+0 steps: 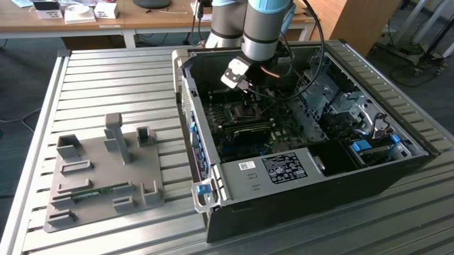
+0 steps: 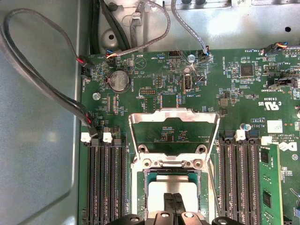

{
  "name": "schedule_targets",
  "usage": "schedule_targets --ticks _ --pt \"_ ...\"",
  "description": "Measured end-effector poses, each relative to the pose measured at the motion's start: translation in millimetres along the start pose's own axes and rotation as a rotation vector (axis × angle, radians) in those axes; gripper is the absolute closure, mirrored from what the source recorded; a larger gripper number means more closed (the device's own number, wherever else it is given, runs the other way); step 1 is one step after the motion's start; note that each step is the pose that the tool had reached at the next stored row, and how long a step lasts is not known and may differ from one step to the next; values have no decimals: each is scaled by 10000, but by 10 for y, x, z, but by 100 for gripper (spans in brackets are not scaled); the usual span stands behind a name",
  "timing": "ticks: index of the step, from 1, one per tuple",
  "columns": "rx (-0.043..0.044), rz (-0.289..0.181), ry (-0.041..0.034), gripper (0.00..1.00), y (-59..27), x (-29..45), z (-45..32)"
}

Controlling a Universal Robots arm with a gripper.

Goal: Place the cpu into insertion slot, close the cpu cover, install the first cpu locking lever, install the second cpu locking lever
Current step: 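Place the cpu into insertion slot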

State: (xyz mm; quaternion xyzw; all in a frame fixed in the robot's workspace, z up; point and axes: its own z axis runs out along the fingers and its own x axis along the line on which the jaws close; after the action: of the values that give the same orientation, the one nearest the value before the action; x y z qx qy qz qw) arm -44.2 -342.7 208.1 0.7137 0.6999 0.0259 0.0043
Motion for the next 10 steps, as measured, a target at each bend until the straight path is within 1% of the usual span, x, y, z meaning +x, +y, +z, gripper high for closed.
schedule_targets --ticks 7,10 --pt "0 -1 -1 89 0 0 -3" --pt "0 0 0 89 -1 0 17"
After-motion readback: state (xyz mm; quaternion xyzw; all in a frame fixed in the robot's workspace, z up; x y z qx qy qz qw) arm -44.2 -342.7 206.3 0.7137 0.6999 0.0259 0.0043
